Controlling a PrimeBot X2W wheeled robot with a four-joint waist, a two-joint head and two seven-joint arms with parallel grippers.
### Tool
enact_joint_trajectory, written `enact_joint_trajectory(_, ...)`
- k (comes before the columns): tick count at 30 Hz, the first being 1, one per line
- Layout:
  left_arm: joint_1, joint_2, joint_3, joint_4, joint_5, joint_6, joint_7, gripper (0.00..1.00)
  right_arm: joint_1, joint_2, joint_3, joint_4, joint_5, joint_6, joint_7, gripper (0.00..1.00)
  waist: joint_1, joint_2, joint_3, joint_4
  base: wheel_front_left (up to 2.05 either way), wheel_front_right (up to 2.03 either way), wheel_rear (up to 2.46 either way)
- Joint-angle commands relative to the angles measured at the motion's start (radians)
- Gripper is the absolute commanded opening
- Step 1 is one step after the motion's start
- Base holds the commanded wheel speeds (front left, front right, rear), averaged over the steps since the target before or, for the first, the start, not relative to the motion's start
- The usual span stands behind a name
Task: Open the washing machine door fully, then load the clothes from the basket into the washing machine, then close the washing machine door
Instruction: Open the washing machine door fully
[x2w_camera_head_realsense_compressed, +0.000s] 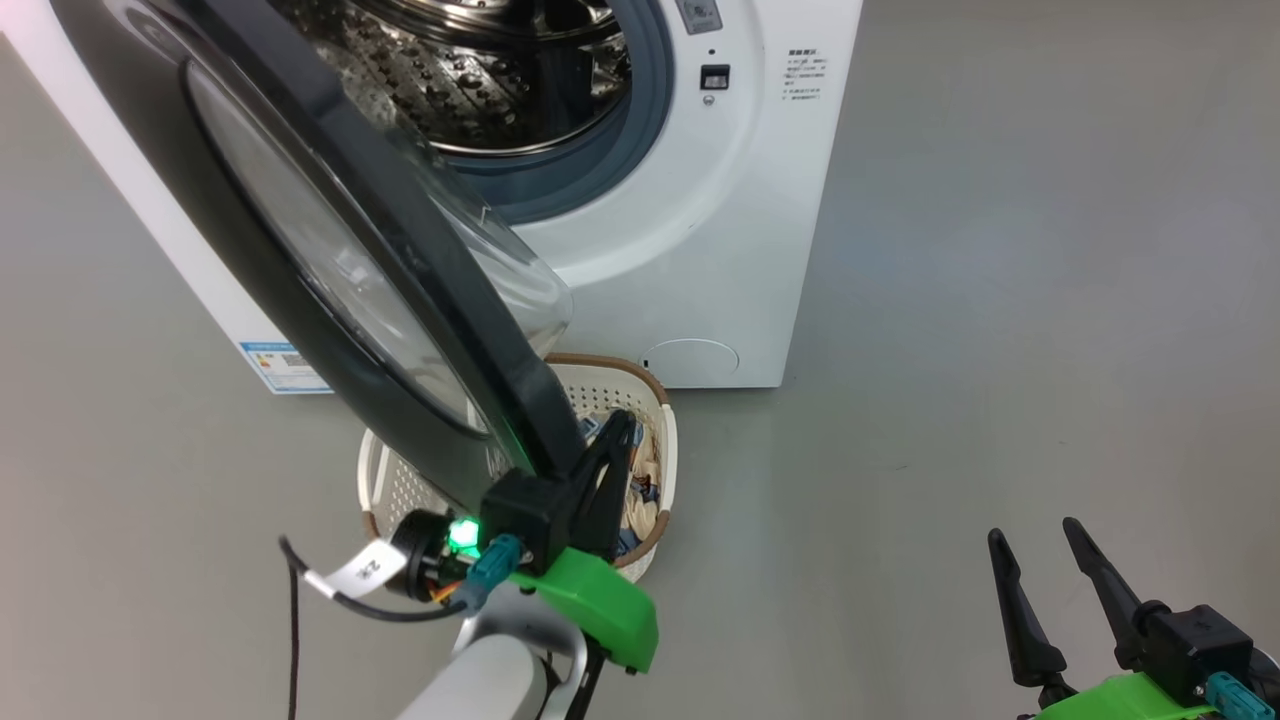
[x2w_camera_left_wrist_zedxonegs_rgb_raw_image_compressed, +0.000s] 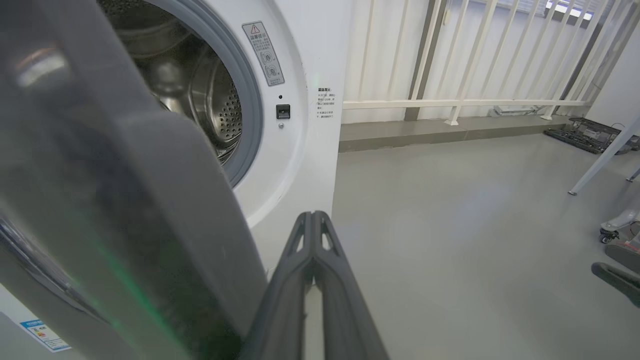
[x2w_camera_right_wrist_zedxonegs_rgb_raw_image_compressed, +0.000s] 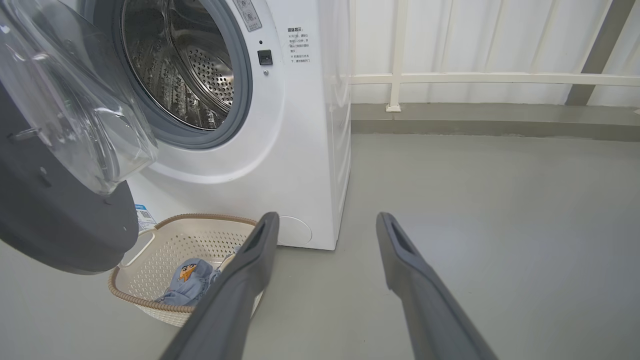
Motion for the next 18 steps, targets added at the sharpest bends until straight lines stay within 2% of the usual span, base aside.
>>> enact_joint_trajectory(1, -0.004, 0.047, 0.052, -0.013, -0.008, 0.025, -0.005, 0.0, -0.039, -0.006, 0.022, -0.026, 0.017, 0.002, -0.012, 1.0, 0.0, 0.0, 0.001, 0.003, 0.0, 0.0, 0.0)
enact_joint_trajectory(4, 0.014, 0.058, 0.055, -0.028, -0.016, 0.031, 0.0, 0.0, -0.041, -0.006, 0.023, -0.025, 0.017, 0.002, -0.012, 1.0, 0.0, 0.0, 0.002, 0.008, 0.0, 0.0, 0.0)
enact_joint_trajectory(13, 0.039, 0.104, 0.054, -0.077, -0.035, 0.01, 0.019, 0.0, -0.047, -0.011, 0.025, -0.027, 0.015, 0.002, -0.012, 1.0, 0.0, 0.0, 0.011, 0.025, 0.0, 0.0, 0.0)
enact_joint_trajectory(18, 0.056, 0.112, 0.078, -0.089, -0.033, 0.057, 0.015, 0.0, -0.049, -0.009, 0.022, -0.026, 0.016, 0.002, -0.012, 1.0, 0.0, 0.0, 0.014, 0.03, 0.0, 0.0, 0.0)
